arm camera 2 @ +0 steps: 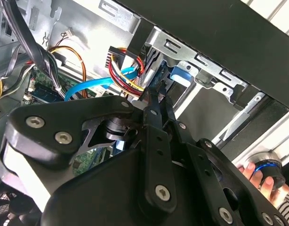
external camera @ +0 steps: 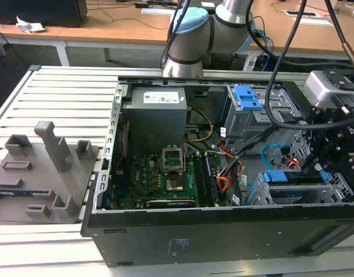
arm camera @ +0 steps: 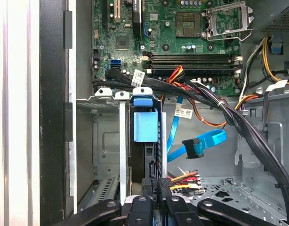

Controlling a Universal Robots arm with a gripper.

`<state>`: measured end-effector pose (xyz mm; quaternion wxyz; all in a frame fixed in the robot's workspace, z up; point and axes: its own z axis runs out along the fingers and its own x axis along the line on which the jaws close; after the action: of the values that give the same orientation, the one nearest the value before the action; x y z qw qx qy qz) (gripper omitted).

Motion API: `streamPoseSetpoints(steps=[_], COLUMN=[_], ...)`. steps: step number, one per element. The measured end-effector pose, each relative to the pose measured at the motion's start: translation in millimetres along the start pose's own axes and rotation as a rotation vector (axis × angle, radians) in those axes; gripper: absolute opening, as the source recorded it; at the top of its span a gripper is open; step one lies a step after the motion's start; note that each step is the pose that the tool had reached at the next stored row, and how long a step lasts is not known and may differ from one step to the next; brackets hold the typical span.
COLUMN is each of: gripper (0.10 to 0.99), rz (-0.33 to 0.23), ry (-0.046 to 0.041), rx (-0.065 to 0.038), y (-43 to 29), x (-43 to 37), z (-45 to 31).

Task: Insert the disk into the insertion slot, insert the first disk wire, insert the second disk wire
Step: 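Insert the first disk wire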

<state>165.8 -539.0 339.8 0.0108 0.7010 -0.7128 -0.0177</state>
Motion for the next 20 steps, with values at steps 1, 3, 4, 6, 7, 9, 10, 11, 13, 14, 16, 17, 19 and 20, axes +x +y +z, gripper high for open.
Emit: streamPoseSetpoints(steps=[1, 3, 4, 6, 7, 9, 10, 11, 13, 14, 16, 17, 19, 20], gripper=[0.173, 0.173, 0.173, 0.173, 0.173, 0.173, 0.173, 0.173, 0.243, 0.310, 0.310, 0.310, 0.310, 0.310], rz=[0.000, 0.000, 0.000, 0.000, 0.000, 0.000, 0.000, 0.000, 0.000, 0.000, 0.000, 0.000, 0.000, 0.000], ry=[0.0000, 0.0002, 0.0002, 0.0003, 0.0001, 0.0002, 0.0001, 0.0001, 0.0000, 0.0000, 0.0001, 0.0001, 0.0002, 0.0005], rx=[0.000, 0.000, 0.000, 0.000, 0.000, 0.000, 0.000, 0.000, 0.000, 0.000, 0.000, 0.000, 0.000, 0.000], y=[-0.2, -0.8, -0.9, -1.2, -1.2, -1.2, -1.2, -1.2, -1.2, -1.2, -1.2, -1.1, -0.9, -0.7], x=[0.0, 0.0, 0.0, 0.1, 0.1, 0.1, 0.1, 0.1, 0.1, 0.1, 0.1, 0.0, 0.0, -0.1], z=[0.4, 1.4, 1.8, 2.6, 2.7, 2.7, 2.7, 2.8, 2.9, 2.9, 2.1, 0.8, -3.6, -9.5])
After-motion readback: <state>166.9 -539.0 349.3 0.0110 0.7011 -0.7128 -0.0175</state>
